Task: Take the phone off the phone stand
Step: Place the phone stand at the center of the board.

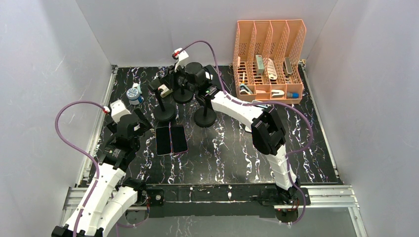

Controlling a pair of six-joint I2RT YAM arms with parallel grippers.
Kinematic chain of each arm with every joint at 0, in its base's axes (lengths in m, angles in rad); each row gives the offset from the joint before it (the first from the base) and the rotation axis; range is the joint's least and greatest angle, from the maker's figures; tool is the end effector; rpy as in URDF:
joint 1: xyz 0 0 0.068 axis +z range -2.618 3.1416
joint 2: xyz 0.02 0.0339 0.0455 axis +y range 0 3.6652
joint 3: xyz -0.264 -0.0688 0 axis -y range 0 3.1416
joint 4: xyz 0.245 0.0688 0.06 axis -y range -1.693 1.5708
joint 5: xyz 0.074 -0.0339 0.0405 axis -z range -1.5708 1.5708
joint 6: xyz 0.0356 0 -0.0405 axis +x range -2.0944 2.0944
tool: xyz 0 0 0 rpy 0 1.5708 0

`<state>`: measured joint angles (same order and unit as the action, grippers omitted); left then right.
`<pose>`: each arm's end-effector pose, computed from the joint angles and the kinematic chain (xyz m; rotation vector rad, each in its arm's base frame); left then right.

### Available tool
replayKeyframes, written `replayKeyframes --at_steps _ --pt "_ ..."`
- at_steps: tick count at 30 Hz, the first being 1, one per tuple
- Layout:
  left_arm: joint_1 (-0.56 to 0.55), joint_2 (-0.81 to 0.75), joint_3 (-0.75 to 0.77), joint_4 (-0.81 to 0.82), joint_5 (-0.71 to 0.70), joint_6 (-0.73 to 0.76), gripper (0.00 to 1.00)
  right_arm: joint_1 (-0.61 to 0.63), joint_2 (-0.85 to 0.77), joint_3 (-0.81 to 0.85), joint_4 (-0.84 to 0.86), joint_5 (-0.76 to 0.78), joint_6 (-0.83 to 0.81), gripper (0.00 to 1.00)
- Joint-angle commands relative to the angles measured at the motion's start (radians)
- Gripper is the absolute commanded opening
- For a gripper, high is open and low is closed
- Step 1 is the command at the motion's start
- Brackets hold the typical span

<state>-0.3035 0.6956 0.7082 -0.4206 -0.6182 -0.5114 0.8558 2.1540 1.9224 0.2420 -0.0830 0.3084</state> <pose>0.1551 -0.0270 0.3049 -0.5812 1.8095 0.0610 0.3433 0.3999 0.3372 -0.5110 1.5649 0.9707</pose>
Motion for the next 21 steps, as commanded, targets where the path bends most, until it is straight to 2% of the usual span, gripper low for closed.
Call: replayKeyframes --at_steps 1,4,6,14,21 --pt "-0.004 -0.018 0.024 0.065 0.122 0.048 0.81 -0.005 -0.067 -0.007 0.132 -0.006 0.021 0.01" --pt "-0.004 -0.004 0.006 0.131 0.243 0.085 0.82 0.003 -0.083 -0.009 0.114 -0.004 0.023 0.01" --pt "-0.004 -0.002 0.002 0.156 0.270 0.101 0.82 0.007 -0.099 -0.027 0.110 -0.006 0.022 0.01" --pt "-0.005 -0.042 -0.018 0.198 0.219 0.094 0.82 0.012 -0.147 -0.113 0.124 -0.013 0.001 0.01" --pt "-0.004 0.037 0.040 0.245 0.227 -0.030 0.82 0.012 -0.160 -0.158 0.150 -0.025 0.006 0.01"
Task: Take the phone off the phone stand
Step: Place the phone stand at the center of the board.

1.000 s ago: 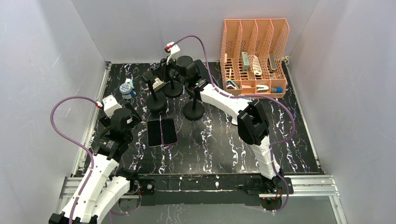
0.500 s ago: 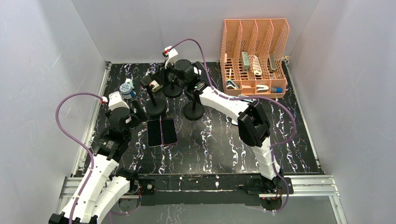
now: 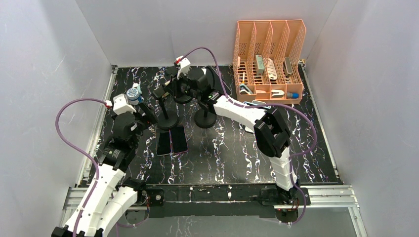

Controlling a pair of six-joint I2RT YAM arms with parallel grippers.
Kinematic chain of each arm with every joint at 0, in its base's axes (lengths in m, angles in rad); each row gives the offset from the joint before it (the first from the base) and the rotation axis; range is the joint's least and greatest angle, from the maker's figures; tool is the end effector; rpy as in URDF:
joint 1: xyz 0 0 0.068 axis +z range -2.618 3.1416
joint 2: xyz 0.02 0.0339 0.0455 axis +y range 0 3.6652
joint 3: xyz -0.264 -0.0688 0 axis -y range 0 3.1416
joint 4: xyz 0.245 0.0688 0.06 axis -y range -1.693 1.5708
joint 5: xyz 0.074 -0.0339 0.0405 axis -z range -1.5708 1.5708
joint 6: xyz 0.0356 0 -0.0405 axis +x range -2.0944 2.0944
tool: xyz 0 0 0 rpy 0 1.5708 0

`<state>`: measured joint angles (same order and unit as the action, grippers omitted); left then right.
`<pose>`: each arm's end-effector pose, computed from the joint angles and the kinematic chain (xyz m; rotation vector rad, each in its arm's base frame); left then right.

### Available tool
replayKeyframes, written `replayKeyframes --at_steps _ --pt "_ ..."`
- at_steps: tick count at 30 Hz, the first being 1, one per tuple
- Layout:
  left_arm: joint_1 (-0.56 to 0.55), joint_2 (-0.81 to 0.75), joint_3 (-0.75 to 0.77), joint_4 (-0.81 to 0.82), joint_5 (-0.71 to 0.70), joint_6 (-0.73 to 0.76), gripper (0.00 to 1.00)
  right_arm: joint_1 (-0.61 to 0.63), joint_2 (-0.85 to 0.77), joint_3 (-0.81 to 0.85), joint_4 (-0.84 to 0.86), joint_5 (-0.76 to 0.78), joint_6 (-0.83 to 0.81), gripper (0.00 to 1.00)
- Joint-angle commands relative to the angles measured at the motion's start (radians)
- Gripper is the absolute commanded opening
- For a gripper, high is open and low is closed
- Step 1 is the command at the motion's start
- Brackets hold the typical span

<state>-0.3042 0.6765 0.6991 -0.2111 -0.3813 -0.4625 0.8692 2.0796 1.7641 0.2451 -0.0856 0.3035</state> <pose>0.1594 -0.0361 0.3242 -0.4119 1.7018 -0.2255 0.3264 0.3910 0.3174 -0.5491 1.6420 0.9538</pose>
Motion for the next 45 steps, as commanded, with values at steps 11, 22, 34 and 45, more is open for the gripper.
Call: replayKeyframes --at_steps 11,22,34,45 --pt "0.007 0.318 0.204 0.021 0.035 -0.182 0.80 0.001 -0.100 -0.029 0.162 -0.041 0.016 0.01" --pt "0.099 0.385 0.218 0.094 0.156 -0.222 0.73 0.001 -0.108 -0.033 0.156 -0.059 0.016 0.01" --pt "0.105 0.388 0.190 0.183 0.264 -0.233 0.51 0.004 -0.114 -0.033 0.149 -0.064 0.009 0.01" --pt "0.106 0.402 0.194 0.207 0.284 -0.224 0.11 0.005 -0.123 -0.023 0.137 -0.100 -0.003 0.06"
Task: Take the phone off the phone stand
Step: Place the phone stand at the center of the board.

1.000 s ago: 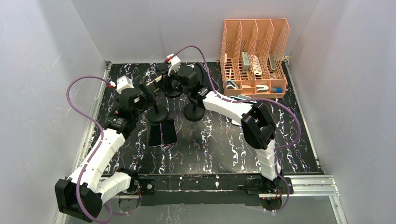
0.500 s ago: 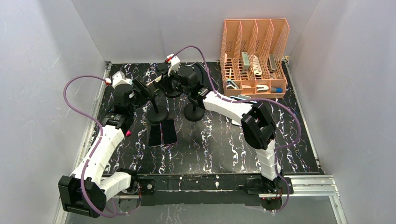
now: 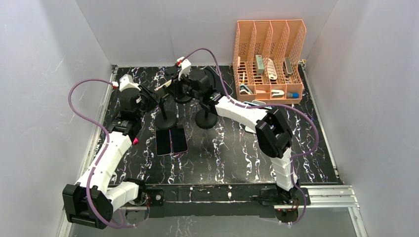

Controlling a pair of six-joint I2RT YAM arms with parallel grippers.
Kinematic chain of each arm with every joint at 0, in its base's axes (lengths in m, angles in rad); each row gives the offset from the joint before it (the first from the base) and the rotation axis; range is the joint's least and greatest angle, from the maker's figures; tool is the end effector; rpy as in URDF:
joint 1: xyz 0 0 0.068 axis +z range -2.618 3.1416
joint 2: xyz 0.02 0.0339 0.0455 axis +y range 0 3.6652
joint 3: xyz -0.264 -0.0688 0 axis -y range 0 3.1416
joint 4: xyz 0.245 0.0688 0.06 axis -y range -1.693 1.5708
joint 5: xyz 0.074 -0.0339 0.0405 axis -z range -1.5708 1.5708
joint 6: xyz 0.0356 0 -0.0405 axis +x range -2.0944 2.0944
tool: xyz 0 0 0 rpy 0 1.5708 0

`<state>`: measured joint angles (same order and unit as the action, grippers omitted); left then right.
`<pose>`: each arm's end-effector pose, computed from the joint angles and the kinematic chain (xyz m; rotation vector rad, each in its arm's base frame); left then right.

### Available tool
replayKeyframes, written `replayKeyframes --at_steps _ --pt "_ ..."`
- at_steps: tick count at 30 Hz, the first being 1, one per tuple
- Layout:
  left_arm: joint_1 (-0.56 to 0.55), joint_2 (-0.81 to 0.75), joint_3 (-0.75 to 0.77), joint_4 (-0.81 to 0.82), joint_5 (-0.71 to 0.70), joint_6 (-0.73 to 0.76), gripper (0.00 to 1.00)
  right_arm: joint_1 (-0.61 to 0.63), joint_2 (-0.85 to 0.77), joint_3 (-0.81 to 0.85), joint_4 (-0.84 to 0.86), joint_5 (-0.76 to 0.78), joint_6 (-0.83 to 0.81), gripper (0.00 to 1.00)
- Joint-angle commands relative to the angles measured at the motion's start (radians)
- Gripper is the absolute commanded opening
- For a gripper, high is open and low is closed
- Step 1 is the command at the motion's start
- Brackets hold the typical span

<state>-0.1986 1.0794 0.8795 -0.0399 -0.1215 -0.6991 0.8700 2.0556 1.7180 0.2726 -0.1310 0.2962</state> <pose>0.2495 -0.0458 0.3304 -0.5403 1.7593 -0.5254 0.3209 0.3876 0.3154 -0.5910 1.6278 0.9864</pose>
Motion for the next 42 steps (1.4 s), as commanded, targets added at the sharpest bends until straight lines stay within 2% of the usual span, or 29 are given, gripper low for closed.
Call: replayKeyframes --at_steps 1,3,5,7,11,17,21,27,31,34,42 --pt "0.001 -0.002 0.014 0.035 0.023 0.014 0.08 0.005 -0.102 0.023 0.110 -0.058 0.004 0.13" --pt "0.001 -0.005 0.017 0.034 0.020 0.016 0.02 0.006 -0.112 0.021 0.115 -0.069 0.007 0.30" --pt "0.001 -0.007 0.018 0.032 0.017 0.021 0.00 0.006 -0.124 0.019 0.125 -0.079 0.014 0.45" --pt "0.001 -0.011 0.021 0.031 0.013 0.023 0.00 0.008 -0.135 0.023 0.129 -0.091 0.023 0.55" --pt "0.001 -0.019 0.024 0.030 0.010 0.026 0.00 0.010 -0.158 0.038 0.128 -0.116 0.047 0.68" --pt "0.001 -0.039 0.052 0.008 -0.009 0.035 0.00 0.015 -0.226 0.047 0.107 -0.163 0.079 0.81" --pt "0.001 -0.044 0.108 -0.024 -0.043 0.058 0.00 0.015 -0.329 0.016 0.067 -0.212 0.091 0.85" --pt "0.001 -0.005 0.176 -0.017 -0.092 0.081 0.00 0.016 -0.541 -0.139 0.050 -0.210 0.056 0.86" --pt "0.001 0.056 0.211 0.010 -0.093 0.080 0.00 0.022 -0.708 -0.320 0.126 -0.121 0.017 0.87" --pt "0.001 0.103 0.216 0.051 -0.095 0.081 0.00 0.021 -0.766 -0.370 0.086 -0.048 -0.004 0.87" --pt "0.003 0.217 0.221 0.178 -0.054 0.119 0.00 0.022 -0.881 -0.492 0.044 0.029 0.001 0.88"
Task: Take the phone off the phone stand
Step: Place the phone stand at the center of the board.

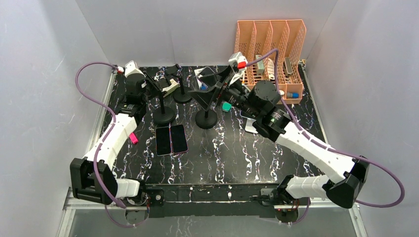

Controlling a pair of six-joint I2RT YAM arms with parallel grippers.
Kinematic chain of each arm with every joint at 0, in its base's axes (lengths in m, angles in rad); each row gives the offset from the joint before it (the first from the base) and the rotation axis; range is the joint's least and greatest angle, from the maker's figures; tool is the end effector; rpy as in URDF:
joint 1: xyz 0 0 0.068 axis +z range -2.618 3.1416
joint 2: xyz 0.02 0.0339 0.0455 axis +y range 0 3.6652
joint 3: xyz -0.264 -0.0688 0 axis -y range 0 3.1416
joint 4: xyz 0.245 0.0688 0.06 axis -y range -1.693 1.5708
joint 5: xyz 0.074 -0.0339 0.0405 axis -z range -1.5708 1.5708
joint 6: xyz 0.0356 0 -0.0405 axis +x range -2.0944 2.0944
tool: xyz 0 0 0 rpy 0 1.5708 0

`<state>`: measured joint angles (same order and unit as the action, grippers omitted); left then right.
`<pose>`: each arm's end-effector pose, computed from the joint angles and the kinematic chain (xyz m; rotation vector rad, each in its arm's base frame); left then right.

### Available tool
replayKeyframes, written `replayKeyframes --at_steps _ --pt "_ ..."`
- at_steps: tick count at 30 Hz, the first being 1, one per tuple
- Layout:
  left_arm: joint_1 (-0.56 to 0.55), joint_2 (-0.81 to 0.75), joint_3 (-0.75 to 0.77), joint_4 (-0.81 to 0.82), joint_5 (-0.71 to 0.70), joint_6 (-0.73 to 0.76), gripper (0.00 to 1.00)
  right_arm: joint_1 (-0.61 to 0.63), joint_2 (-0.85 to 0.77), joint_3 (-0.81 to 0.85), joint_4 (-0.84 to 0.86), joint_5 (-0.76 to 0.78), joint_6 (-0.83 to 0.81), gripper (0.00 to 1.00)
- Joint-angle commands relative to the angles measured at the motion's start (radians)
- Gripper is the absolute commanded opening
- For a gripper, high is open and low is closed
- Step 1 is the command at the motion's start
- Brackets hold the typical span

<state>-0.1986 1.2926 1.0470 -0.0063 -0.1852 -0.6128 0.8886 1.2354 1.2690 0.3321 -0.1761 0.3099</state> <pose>0.3006 -0.0538 0.3388 -0.5059 1.7660 -0.4043 0.1703 0.2196 0.4700 -0.5238 1.1825 1.1453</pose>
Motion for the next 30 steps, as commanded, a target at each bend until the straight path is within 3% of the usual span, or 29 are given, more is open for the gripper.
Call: replayKeyframes --at_steps 1,5,22,27,30 --pt "0.004 0.011 0.047 0.171 0.012 0.040 0.00 0.003 -0.078 -0.054 -0.025 0.085 -0.013 0.88" --pt "0.008 0.051 0.033 0.262 0.041 0.055 0.00 0.003 -0.142 -0.091 -0.064 0.103 -0.005 0.88" --pt "0.037 0.116 -0.003 0.344 0.000 0.152 0.00 0.004 -0.307 -0.210 -0.191 0.171 -0.015 0.87" --pt "0.039 0.098 -0.042 0.346 0.059 0.130 0.27 0.003 -0.315 -0.219 -0.218 0.184 -0.025 0.88" --pt "0.039 0.078 -0.068 0.330 0.084 0.115 0.38 0.003 -0.325 -0.225 -0.235 0.210 -0.031 0.88"
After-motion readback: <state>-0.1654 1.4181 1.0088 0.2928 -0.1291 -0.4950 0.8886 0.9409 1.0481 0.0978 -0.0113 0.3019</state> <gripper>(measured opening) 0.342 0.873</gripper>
